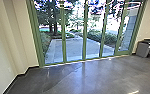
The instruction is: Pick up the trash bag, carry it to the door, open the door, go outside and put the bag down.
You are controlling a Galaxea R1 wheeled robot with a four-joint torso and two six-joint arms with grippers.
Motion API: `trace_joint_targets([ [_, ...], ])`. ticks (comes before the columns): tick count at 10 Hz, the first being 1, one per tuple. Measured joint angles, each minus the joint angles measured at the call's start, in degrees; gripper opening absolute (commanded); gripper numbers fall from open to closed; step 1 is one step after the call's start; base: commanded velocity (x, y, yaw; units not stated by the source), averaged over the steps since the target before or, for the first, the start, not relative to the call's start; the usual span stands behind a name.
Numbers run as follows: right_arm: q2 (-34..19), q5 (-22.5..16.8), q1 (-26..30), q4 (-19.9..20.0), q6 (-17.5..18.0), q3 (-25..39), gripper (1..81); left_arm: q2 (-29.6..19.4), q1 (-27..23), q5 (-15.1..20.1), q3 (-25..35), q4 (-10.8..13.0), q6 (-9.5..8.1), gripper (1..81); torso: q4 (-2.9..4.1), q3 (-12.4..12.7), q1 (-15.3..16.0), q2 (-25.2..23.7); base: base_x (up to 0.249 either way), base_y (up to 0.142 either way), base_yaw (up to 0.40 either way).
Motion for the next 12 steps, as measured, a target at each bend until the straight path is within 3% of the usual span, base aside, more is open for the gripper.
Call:
trace_joint_targets([
  [12,0.13,0.09,-0.05,-0.39,0.20,-0.11,81.1,0.22,0.04,0.00,-0.22,0.00,0.00,1.0,0.00,0.00,0.00,0.00,0.000,0.000,-0.348],
])
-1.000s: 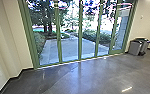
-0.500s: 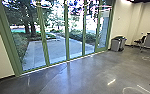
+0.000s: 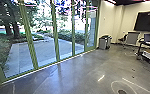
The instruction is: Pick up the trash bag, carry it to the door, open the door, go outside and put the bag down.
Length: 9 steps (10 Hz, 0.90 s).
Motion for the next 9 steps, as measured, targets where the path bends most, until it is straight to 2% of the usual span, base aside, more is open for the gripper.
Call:
trace_joint_targets([
  [3,0.02,0.06,-0.11,-0.05,0.02,0.00,81.1,0.00,0.10,0.05,0.00,0.00,0.00,1.0,0.00,0.00,0.00,0.00,0.000,0.000,-0.102],
  [9,0.02,0.06,-0.22,-0.07,-0.01,0.00,81.1,0.11,0.10,0.00,-0.05,0.00,0.00,1.0,0.00,0.02,0.00,0.00,0.000,0.000,0.000],
])
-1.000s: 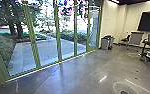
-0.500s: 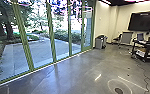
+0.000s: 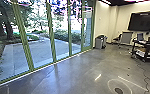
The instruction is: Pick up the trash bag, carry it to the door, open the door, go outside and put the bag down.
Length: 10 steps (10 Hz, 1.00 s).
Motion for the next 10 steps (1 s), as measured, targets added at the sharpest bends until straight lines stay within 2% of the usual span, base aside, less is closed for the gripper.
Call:
trace_joint_targets([
  [4,0.02,0.00,0.00,0.00,0.00,-0.06,81.1,-0.02,0.00,-0.02,0.00,0.00,0.02,1.0,0.00,0.00,0.00,0.00,0.020,0.000,0.000],
  [10,0.13,-0.02,-0.04,-0.15,0.00,-0.22,81.1,-0.02,0.06,-0.17,0.00,0.00,0.21,1.0,0.00,0.02,-0.13,-0.02,0.120,-0.011,0.000],
])
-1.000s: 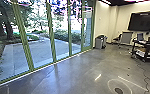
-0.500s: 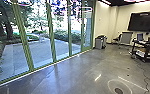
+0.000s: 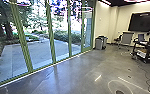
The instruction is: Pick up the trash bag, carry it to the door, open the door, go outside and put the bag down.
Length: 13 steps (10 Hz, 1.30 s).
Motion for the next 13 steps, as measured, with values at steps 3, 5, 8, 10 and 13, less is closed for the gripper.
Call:
trace_joint_targets([
  [3,0.09,0.02,0.02,0.00,0.00,-0.04,81.1,-0.32,0.05,0.15,-0.11,0.00,0.00,1.0,0.00,0.00,0.00,0.00,0.126,-0.078,0.000],
  [5,0.11,0.02,0.00,0.00,0.04,-0.06,81.1,-0.01,-0.16,0.04,-0.12,0.00,0.00,1.0,0.00,0.00,0.00,0.00,0.128,-0.082,0.000],
  [8,0.06,0.00,0.02,-0.02,0.00,-0.09,81.1,0.05,-0.11,0.02,0.00,0.00,0.00,1.0,0.00,0.00,0.02,0.02,0.128,-0.021,0.000],
  [10,0.09,0.00,0.00,0.00,0.01,-0.09,81.1,-0.01,0.35,0.20,-0.04,0.00,0.00,1.0,0.00,0.00,-0.05,0.00,0.127,0.000,0.000],
  [13,0.09,0.02,0.00,0.00,0.01,-0.09,81.1,0.00,0.02,0.00,-0.04,0.00,0.01,1.0,0.00,0.00,-0.02,0.00,0.131,0.000,0.000],
])
